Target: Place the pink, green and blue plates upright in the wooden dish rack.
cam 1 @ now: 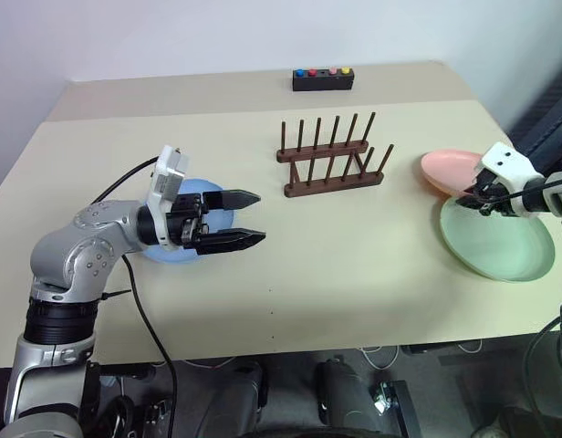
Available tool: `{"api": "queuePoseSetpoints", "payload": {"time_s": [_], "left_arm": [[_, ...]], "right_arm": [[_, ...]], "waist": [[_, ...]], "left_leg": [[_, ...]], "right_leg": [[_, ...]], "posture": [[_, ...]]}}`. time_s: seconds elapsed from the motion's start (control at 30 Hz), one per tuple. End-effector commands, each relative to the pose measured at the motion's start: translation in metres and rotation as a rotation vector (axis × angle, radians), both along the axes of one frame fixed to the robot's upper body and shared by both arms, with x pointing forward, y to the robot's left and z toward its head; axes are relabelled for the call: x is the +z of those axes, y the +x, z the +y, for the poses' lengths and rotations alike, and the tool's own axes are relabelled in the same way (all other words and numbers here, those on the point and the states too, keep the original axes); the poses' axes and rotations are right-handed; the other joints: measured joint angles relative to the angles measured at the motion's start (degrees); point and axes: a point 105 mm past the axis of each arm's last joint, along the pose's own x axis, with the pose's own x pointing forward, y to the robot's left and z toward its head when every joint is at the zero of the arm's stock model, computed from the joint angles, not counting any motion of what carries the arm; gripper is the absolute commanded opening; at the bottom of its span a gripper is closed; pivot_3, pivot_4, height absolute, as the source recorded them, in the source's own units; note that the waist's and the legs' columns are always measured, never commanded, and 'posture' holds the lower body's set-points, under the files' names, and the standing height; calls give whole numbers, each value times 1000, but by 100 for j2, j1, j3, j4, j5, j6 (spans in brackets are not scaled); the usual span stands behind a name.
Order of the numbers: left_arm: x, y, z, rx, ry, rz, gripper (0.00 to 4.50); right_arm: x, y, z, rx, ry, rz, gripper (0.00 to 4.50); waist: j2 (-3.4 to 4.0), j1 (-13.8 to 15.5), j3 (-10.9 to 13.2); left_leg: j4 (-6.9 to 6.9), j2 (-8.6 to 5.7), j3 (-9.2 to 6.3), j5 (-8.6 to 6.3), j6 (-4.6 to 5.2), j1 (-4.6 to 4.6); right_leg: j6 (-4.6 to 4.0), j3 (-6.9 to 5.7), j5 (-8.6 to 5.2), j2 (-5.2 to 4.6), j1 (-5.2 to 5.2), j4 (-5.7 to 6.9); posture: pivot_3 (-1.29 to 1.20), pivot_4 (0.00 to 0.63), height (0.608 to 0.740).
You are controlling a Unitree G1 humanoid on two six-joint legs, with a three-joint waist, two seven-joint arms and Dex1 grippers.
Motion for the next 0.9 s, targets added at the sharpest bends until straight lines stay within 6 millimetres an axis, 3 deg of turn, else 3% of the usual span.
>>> {"api": "queuePoseSetpoints", "payload": {"time_s": [0.03,0.23,0.4,0.5,0.67,0.8,0.9], "left_arm": [[8,-1,1,7,-8,-32,4500],[12,2,3,26,-13,-96,4500],[17,2,3,50,-39,-248,4500],[15,3,2,49,-40,-239,4500],[16,6,5,67,-42,-244,4500],[17,4,6,66,-53,-230,4500],[16,3,7,65,-55,-217,4500]], "right_arm": [[16,3,3,16,30,-51,27],[33,5,10,55,52,-101,27],[72,13,18,66,102,-259,27],[96,18,24,66,193,-356,27],[176,19,55,143,766,-596,27],[216,5,62,239,1163,-603,27],[227,-4,68,330,1406,-523,27]], "waist": [[-1,4,0],[0,22,0],[1,19,1],[2,1,1],[3,-11,2],[3,79,4],[2,111,3]], "left_leg": [[2,2,0,0,0,0],[3,1,5,-1,1,0],[2,1,8,-1,1,0],[-2,3,11,-1,1,0],[-2,5,14,-1,1,0],[-6,8,8,-3,4,-3],[-2,7,8,-7,11,-5]], "right_leg": [[0,0,0,2,0,0],[0,2,0,1,0,0],[0,4,0,0,0,-1],[0,8,0,2,-4,0],[-1,12,1,3,-4,0],[-2,7,1,5,-6,-5],[-1,6,1,5,3,-18]], "posture": [[0,150,740],[0,150,740],[0,150,740],[0,150,740],[0,150,740],[0,150,740],[0,150,740]]}}
